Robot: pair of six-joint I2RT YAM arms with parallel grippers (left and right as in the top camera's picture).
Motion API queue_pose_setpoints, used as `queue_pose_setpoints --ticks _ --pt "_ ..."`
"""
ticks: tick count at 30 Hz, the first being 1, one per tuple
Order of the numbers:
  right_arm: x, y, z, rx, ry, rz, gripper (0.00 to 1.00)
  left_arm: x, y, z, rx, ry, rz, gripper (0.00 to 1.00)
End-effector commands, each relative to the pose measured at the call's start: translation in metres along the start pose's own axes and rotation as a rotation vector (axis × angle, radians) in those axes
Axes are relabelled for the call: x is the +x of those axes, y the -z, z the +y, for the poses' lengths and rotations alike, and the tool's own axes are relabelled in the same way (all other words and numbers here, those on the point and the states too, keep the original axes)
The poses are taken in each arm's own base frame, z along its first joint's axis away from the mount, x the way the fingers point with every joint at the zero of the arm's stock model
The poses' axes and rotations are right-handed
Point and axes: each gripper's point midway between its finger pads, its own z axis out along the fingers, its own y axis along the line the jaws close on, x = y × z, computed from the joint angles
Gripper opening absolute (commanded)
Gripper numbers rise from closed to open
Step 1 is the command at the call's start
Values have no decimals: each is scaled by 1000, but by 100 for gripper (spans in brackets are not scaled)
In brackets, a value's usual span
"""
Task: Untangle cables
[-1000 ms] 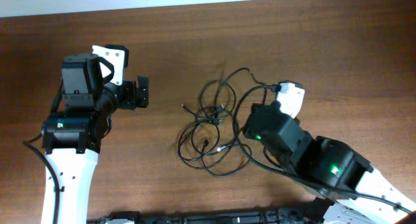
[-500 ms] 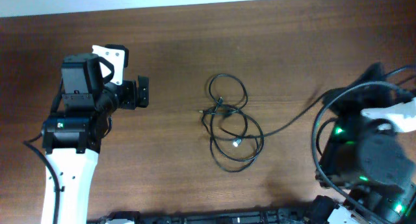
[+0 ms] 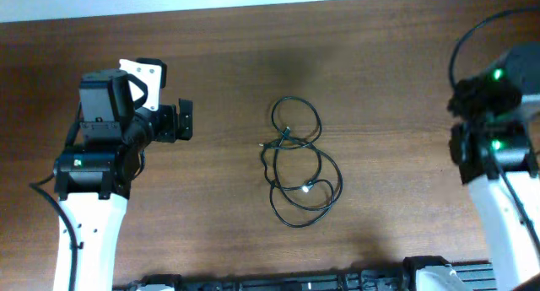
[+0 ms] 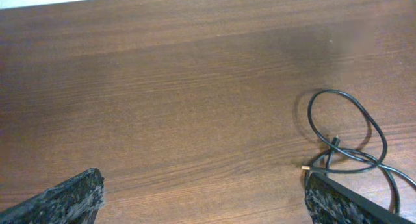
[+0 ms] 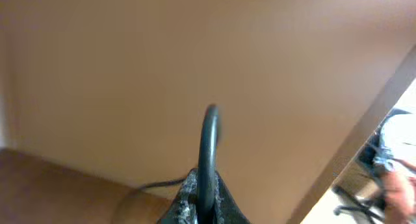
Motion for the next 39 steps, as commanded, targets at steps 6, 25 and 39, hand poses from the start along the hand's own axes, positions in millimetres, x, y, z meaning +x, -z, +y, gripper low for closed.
queue_pose_setpoints --ticks 6,25,39 --pt "47 -70 0 229 121 106 4 -2 2 0 3 9 -7 99" --pt "260 -167 -55 -31 -874 908 4 -2 2 0 3 8 -7 99" --pt "305 -186 -71 40 -1050 1023 57 -2 2 0 3 9 -7 99"
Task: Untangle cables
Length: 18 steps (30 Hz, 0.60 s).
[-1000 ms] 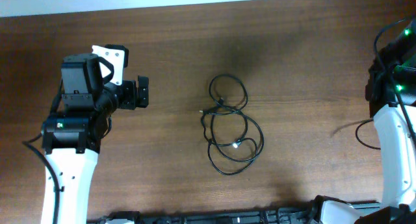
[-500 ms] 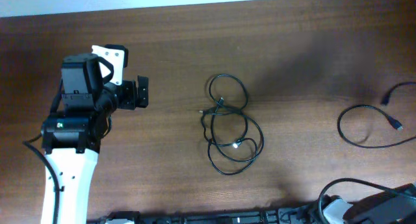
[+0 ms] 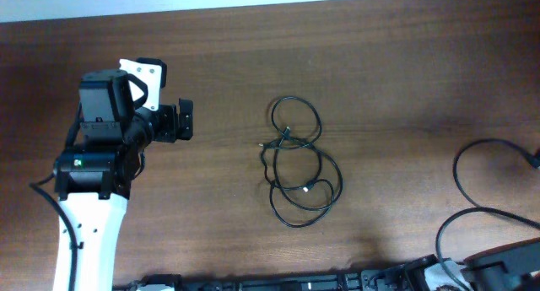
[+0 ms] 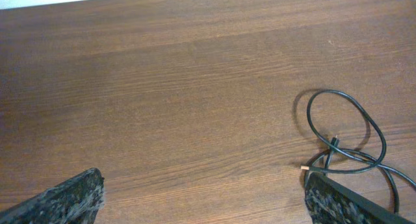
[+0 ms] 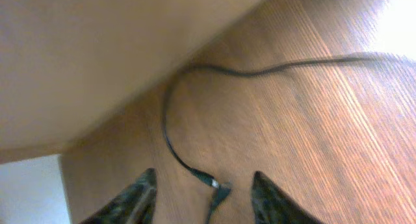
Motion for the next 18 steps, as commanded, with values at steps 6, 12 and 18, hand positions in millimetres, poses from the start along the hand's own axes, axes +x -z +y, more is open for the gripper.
queue_pose_setpoints --ticks 6,12,18 --pt "39 -4 -22 38 270 196 58 -2 2 1 1 8 -6 99" --pt "116 -5 2 -34 589 384 99 -2 2 1 1 8 -6 99" --pt "308 36 31 -347 1277 756 100 -2 2 1 1 8 -6 99"
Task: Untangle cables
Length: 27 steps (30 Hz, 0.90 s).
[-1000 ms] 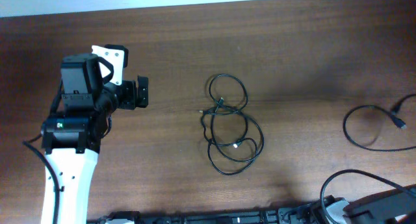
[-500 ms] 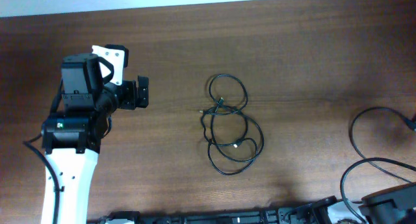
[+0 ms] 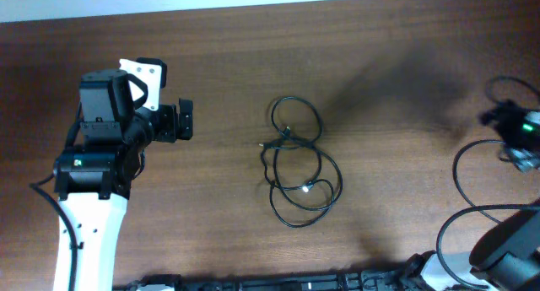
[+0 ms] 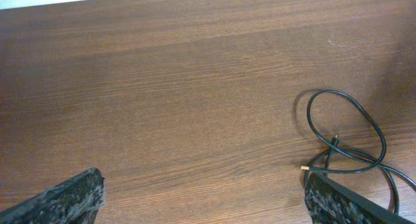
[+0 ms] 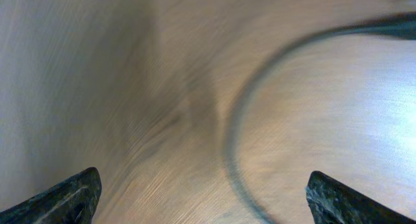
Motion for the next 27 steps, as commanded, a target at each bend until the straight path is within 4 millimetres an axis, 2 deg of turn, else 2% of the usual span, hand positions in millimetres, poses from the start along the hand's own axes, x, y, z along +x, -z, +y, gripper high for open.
queue_pose_setpoints --ticks 1,2,3,4,5,6,7,11,17,20,22,25,26,27 --pt "39 -10 85 -241 382 97 100 -2 2 1 1 8 -7 99" --pt "63 -10 118 -338 509 145 100 -2 2 1 1 8 -7 99" --pt "82 -10 134 -376 582 184 100 -2 2 1 1 8 -7 99" --pt "114 -10 152 -401 693 259 100 -2 2 1 1 8 -7 99" --pt "141 -8 165 -421 773 323 100 -2 2 1 1 8 -7 99" --pt "158 -6 174 -435 817 359 100 -2 2 1 1 8 -7 99" --pt "187 -3 189 -460 908 409 100 -2 2 1 1 8 -7 99" --pt "256 8 215 -518 1117 515 100 -2 2 1 1 8 -7 99" --pt "347 32 231 -614 1427 630 99 -2 2 1 1 8 -7 99" --pt "376 40 230 -641 1518 671 99 -2 2 1 1 8 -7 99" --pt "391 36 225 -634 1545 717 100 -2 2 1 1 8 -7 99" --pt "407 14 211 -580 1533 825 98 -2 2 1 1 8 -7 99" --pt "410 8 207 -568 1523 853 95 -2 2 1 1 8 -7 99" --pt "415 6 206 -577 1507 882 78 -2 2 1 1 8 -7 99"
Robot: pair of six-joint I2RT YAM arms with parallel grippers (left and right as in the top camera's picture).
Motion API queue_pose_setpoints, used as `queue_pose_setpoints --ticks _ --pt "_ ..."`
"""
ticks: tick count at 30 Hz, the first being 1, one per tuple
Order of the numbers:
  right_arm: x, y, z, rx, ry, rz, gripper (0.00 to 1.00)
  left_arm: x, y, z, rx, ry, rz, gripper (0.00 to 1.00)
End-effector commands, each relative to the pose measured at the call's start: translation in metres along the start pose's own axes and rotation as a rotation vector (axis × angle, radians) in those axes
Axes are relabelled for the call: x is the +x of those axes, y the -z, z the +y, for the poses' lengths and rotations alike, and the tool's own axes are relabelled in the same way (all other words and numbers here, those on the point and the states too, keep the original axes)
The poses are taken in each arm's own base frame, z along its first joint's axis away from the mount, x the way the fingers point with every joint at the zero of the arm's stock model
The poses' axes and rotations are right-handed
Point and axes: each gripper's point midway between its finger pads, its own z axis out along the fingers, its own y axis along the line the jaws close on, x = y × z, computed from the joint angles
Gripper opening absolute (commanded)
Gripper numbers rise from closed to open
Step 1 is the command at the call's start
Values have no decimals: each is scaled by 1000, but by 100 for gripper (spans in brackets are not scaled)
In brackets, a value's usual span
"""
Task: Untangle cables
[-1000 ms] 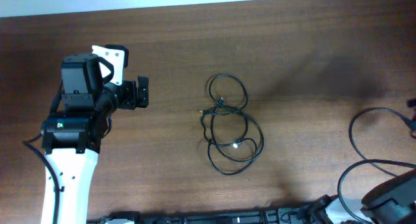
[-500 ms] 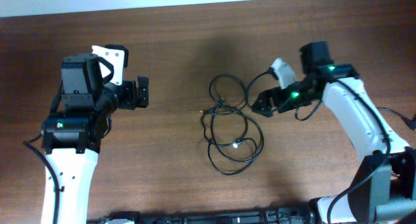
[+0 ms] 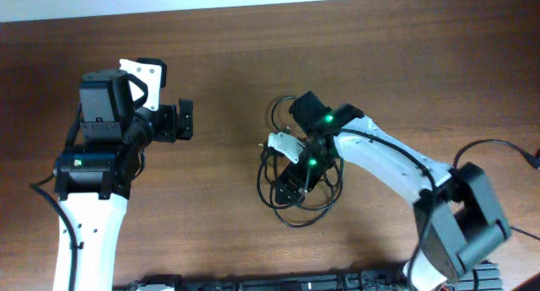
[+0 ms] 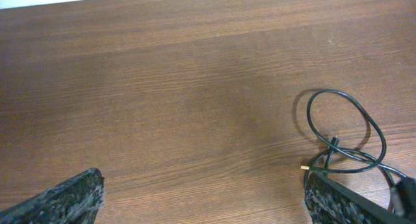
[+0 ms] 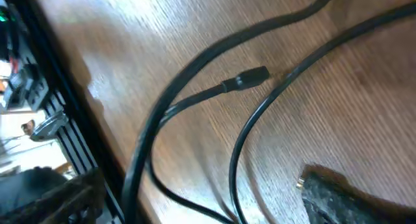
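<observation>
A tangle of thin black cables (image 3: pixel 273 115) lies in loops at the middle of the wooden table. My right gripper (image 3: pixel 291 185) reaches in over the tangle's lower part. In the right wrist view it (image 5: pixel 201 204) is open wide, with cable strands (image 5: pixel 253 126) running between its fingers and a small black plug (image 5: pixel 250 78) just beyond. My left gripper (image 3: pixel 181 121) stands open at the left, well apart from the tangle. Its wrist view shows the upper loop (image 4: pixel 344 130) and a gold-tipped plug (image 4: pixel 304 166) beside its right finger (image 4: pixel 344 201).
The table (image 3: pixel 219 198) is dark brown wood. A separate black cable (image 3: pixel 498 143) curves along the right edge. A black rail (image 3: pixel 253 284) runs along the front edge; the same rail (image 5: pixel 58 107) shows at left in the right wrist view.
My right arm was at the table's far right edge; now it stretches to the middle with its open gripper over the tangle. The left arm and gripper are where they were.
At first my right arm stood at the right edge with its fingers close together. It then showed almost nothing in the overhead view, fingers partly apart. Later it was back at the right edge, open wide, and now sits over the tangle. The left arm stayed still.
</observation>
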Motion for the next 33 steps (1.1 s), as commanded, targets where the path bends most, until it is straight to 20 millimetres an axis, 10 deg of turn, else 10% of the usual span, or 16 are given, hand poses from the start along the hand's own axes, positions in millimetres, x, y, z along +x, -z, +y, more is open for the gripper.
queue_pose_setpoints --ticks 1,2,6,12,17,19,25,33 --pt "4 -11 7 -65 -4 21 44 -2 2 1 1 8 -7 99" --pt "4 -11 7 -67 -17 20 4 -2 2 1 1 8 -7 99" --pt "-7 13 17 -51 -26 -1 4 -2 2 1 1 8 -7 99" --pt "-107 186 54 293 179 -324 4 -2 2 1 1 8 -7 99" --pt "-142 319 80 612 222 -657 4 -2 2 1 1 8 -7 99" --pt "-133 336 62 756 163 -642 4 -2 2 1 1 8 -7 99" --pt "-55 298 35 802 31 -262 4 -2 2 1 1 8 -7 99" --pt "-12 433 -54 1408 -588 -574 4 -2 2 1 1 8 -7 99"
